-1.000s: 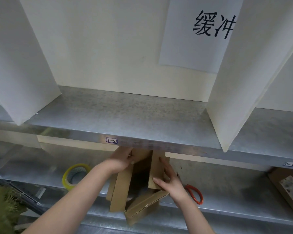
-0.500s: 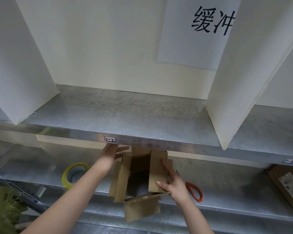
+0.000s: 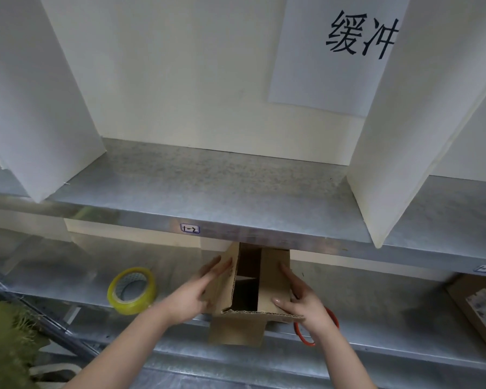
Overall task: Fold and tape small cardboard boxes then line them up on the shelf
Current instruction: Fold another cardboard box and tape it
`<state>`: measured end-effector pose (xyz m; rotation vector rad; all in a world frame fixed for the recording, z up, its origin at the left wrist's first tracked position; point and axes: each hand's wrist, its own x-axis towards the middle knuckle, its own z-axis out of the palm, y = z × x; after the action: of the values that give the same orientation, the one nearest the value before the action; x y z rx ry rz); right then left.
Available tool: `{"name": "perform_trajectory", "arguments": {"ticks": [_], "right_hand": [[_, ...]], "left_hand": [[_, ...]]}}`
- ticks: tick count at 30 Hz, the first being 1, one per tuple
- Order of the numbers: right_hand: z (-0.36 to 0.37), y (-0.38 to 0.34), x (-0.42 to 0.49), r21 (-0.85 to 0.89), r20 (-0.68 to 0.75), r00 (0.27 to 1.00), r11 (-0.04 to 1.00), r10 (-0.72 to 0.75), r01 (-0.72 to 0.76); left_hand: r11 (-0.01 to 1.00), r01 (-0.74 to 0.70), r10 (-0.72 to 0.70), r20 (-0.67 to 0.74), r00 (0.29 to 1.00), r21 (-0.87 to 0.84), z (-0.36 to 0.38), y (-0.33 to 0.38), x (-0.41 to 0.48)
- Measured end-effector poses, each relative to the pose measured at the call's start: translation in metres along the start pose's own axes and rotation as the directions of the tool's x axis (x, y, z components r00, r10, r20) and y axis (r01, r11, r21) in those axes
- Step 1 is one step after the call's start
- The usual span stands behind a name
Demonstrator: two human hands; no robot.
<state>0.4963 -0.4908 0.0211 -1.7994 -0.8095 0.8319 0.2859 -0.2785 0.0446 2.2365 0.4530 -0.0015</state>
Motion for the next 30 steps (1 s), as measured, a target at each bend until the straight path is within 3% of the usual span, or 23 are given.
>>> {"name": "perform_trajectory", "arguments": {"ticks": [4, 9, 12, 15, 25, 28, 30], "right_hand": [[-0.001, -0.001, -0.003, -0.013, -0.014, 1.000, 1.000, -0.006, 0.006], [0.000, -0.003, -0.008, -0.019, -0.018, 1.000, 1.000, -0.015, 0.015], [0.003, -0.001, -0.011, -0.059, -0.041, 0.998, 0.997, -0.045, 0.042], [0.006, -0.003, -0.013, -0.090, -0.032, 0.998, 0.994, -0.057, 0.054], [0.011, -0.001, -0.019, 0.142, 0.054, 0.998, 0.989, 0.044, -0.052], [0.011, 0.000, -0.022, 0.259, 0.077, 0.995, 0.962, 0.067, -0.085], [0.008, 0.001, -0.025, 0.381, 0.130, 0.986, 0.913, 0.103, -0.146]], "left_hand": [[0.987, -0.033, 0.024, 0.058, 0.998, 0.155, 0.006, 0.002, 0.001], [0.997, -0.072, 0.071, -0.074, 0.995, -0.010, 0.012, 0.010, -0.001], [0.999, -0.036, 0.035, -0.020, 0.999, -0.018, 0.011, 0.012, -0.003], [0.983, 0.053, -0.042, 0.065, 0.997, -0.174, 0.012, 0.017, -0.006], [0.886, 0.100, -0.093, 0.038, 0.995, -0.453, 0.016, 0.015, -0.012], [0.790, 0.073, -0.112, -0.026, 0.993, -0.608, 0.014, 0.015, -0.010], [0.716, 0.105, -0.224, -0.085, 0.971, -0.690, 0.014, 0.011, -0.006]]}}
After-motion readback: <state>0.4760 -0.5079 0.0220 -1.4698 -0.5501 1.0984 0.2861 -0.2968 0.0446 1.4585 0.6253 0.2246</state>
